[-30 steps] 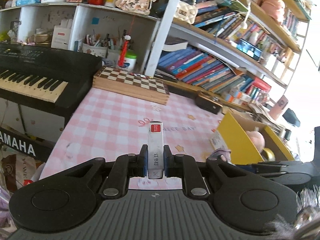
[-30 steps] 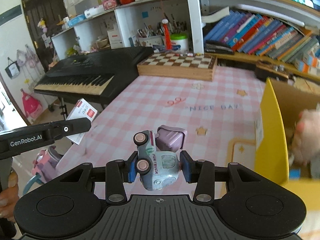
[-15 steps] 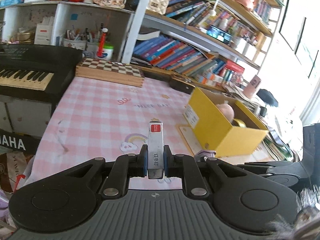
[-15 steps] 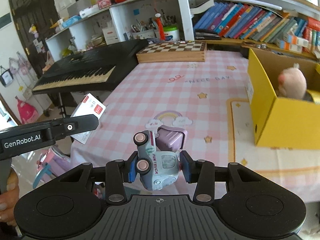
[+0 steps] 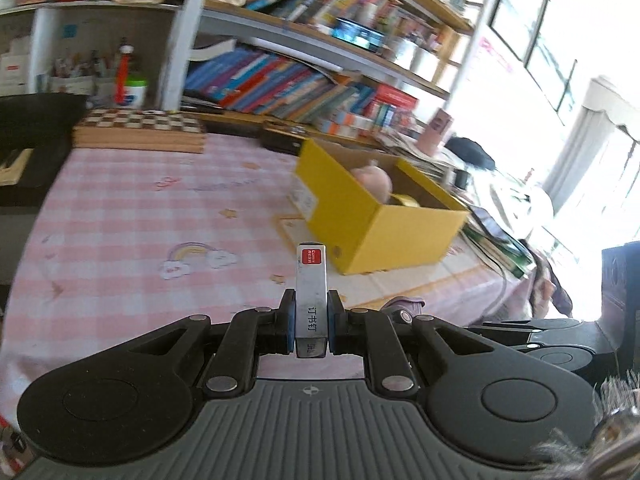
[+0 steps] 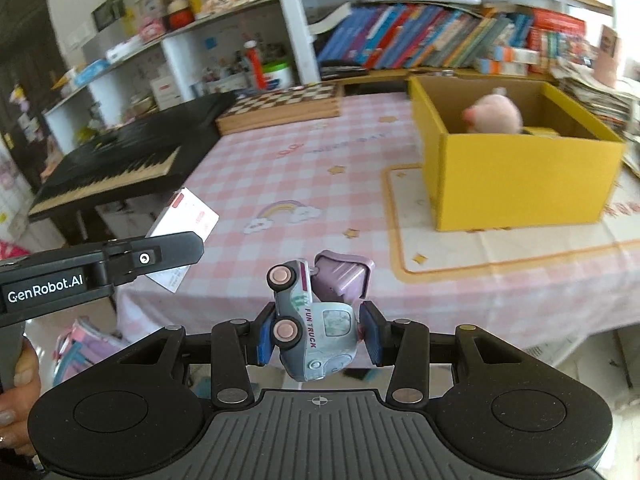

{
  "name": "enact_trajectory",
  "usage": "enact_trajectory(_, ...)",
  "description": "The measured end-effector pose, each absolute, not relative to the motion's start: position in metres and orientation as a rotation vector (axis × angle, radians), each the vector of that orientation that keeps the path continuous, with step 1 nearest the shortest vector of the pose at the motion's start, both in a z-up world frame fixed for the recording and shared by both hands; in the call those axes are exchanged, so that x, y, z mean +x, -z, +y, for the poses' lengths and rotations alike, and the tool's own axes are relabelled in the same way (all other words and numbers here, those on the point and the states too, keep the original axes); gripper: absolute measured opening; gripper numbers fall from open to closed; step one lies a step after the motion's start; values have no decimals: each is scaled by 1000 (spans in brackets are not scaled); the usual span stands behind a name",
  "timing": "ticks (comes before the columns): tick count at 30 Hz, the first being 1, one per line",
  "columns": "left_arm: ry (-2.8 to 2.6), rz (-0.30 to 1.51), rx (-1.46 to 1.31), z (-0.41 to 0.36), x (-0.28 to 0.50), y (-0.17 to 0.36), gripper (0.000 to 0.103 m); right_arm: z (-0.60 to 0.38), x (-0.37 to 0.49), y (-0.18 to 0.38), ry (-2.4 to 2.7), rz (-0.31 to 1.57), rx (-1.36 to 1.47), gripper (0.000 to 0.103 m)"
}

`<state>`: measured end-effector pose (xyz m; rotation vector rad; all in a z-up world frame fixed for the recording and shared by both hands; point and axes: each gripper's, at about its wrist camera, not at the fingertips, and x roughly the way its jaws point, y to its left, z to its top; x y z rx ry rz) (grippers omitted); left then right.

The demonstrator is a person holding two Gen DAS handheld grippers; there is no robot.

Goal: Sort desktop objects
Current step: 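Carry the white box and grey toy truck in both tools over the yellow box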

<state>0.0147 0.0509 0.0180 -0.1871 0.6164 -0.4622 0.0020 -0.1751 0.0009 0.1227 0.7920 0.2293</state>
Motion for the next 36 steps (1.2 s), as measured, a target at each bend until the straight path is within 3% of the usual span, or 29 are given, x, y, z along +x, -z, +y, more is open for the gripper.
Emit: enact_trajectory(36, 690, 672, -105, -76, 55, -16, 13, -290, -1, 4, -22, 821, 221, 43)
